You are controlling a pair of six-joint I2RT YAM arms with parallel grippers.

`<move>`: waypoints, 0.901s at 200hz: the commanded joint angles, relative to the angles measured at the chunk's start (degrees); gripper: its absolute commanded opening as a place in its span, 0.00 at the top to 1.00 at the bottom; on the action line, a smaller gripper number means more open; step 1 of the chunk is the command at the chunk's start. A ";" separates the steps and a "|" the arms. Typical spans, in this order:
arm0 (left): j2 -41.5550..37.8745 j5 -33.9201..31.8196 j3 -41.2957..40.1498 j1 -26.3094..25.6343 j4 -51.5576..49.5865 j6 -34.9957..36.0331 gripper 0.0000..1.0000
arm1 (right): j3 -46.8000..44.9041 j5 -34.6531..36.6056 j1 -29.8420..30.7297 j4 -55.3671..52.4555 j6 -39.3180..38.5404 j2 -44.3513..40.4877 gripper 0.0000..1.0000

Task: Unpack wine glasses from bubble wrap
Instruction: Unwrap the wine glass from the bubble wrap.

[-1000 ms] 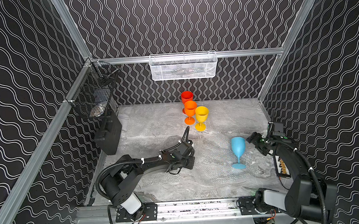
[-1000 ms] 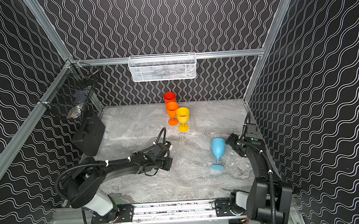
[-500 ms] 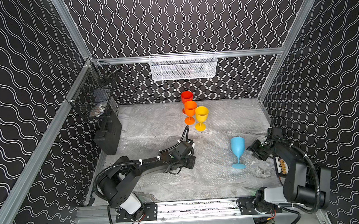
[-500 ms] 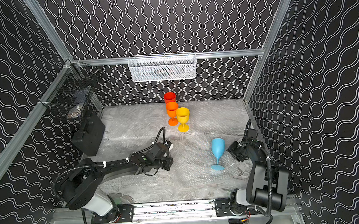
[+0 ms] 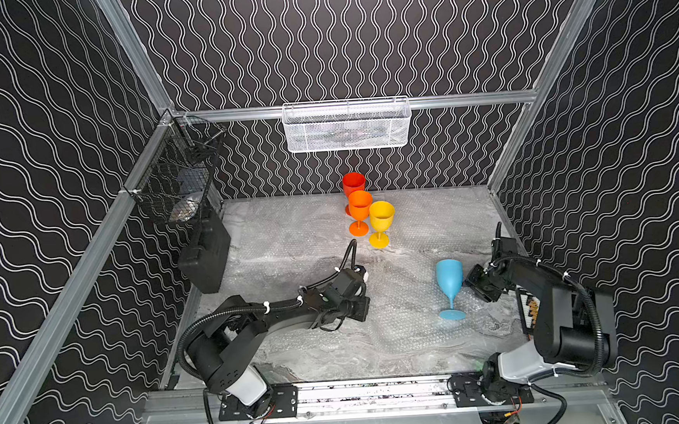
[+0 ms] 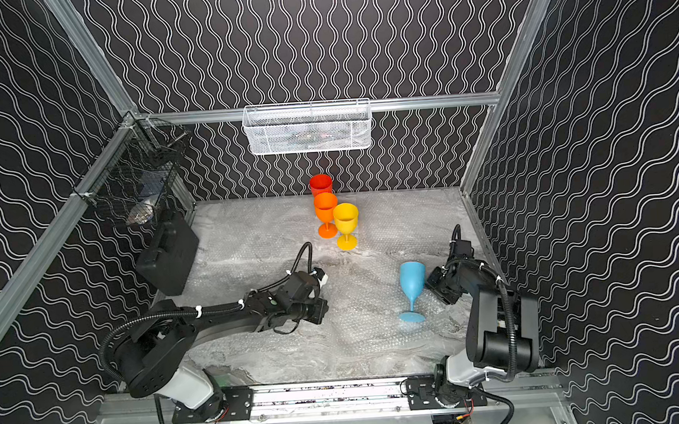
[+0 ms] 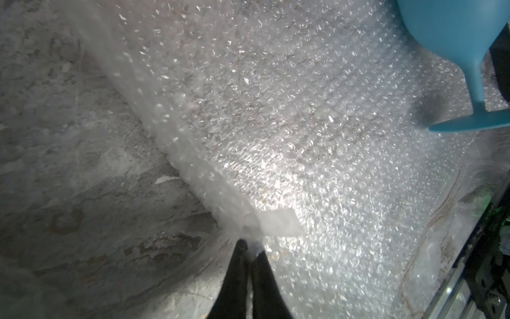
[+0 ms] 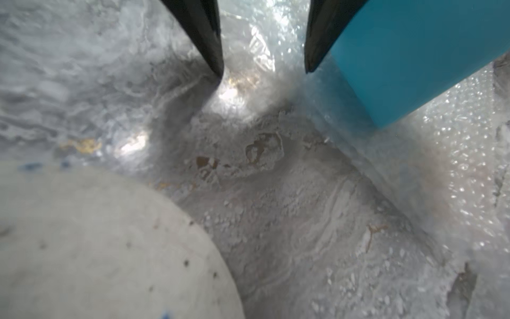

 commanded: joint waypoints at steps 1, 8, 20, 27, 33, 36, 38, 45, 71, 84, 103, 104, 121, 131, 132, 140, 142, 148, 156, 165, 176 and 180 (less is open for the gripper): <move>-0.06 0.69 0.22 -0.03 1.27 -0.52 0.91 | -0.08 0.01 0.35 -0.26 -0.16 0.51 0.66; -0.14 0.58 0.32 0.04 1.05 -0.43 0.91 | -0.17 0.04 0.35 -0.25 -0.17 0.29 0.72; -0.31 0.57 0.34 -0.01 1.00 -0.51 0.91 | -0.11 0.43 0.40 -0.57 -0.16 -0.40 0.83; -0.28 0.58 0.33 0.04 1.04 -0.46 0.91 | -0.10 0.77 0.50 -0.77 -0.16 -0.96 0.88; -0.24 0.57 0.42 0.02 0.99 -0.43 0.91 | -0.10 1.14 0.46 -0.86 -0.01 -1.44 0.91; -0.17 0.62 0.42 0.04 0.89 -0.50 0.91 | -0.10 1.22 0.51 -0.99 0.01 -1.70 0.92; -0.11 0.65 0.51 -0.01 0.83 -0.51 0.91 | -0.10 1.26 0.51 -1.07 0.01 -1.83 0.93; 0.07 0.78 0.51 0.03 0.66 -0.51 0.91 | -0.02 1.43 0.55 -1.42 0.10 -2.32 0.96; 0.02 1.31 -0.18 0.02 1.04 -0.82 0.91 | 0.42 2.20 0.51 -2.98 0.28 -4.97 1.00; 0.19 1.70 -0.11 0.04 1.18 -0.69 0.91 | 0.45 2.74 0.51 -3.94 0.74 -6.74 1.00; 1.37 2.34 0.74 0.02 1.29 -0.60 0.91 | 0.17 3.94 0.26 -4.93 1.80 -9.25 1.00; 1.49 2.38 0.80 0.03 1.30 -0.60 0.91 | 0.17 3.97 0.21 -4.96 1.87 -9.39 1.00; 3.72 3.64 1.77 0.01 2.36 -0.90 0.91 | -0.13 3.03 -0.71 -5.80 3.45 -10.87 1.00; 5.63 4.61 2.53 0.04 3.23 -0.95 0.91 | -0.81 1.71 -1.07 -5.54 4.49 -11.95 1.00; 5.82 4.70 2.62 0.04 3.23 -0.95 0.91 | -0.90 1.58 -1.16 -5.49 4.58 -12.05 1.00; 7.41 5.25 3.67 0.04 3.18 -0.65 0.92 | -1.52 1.00 -1.45 -5.27 5.29 -12.95 1.00; 7.90 5.30 3.98 0.04 3.05 -0.57 0.92 | -1.67 0.83 -1.49 -5.26 5.46 -13.24 1.00; 8.80 5.49 4.78 -0.02 2.90 -0.28 0.92 | -2.20 0.51 -1.59 -5.13 5.98 -14.06 1.00; 9.78 5.51 5.58 -0.09 3.02 -0.08 0.92 | -2.87 0.16 -1.89 -5.00 6.58 -15.32 1.00; 10.43 5.50 6.40 -0.06 3.23 0.10 0.92 | -3.70 -0.20 -2.22 -4.59 7.23 -16.79 1.00; 10.77 5.13 7.25 -0.14 3.15 0.28 0.92 | -4.39 -0.01 -2.80 -4.46 7.67 -18.46 1.00; 10.90 4.93 7.69 -0.14 3.09 0.23 0.92 | -4.64 0.16 -3.03 -4.62 7.82 -19.09 1.00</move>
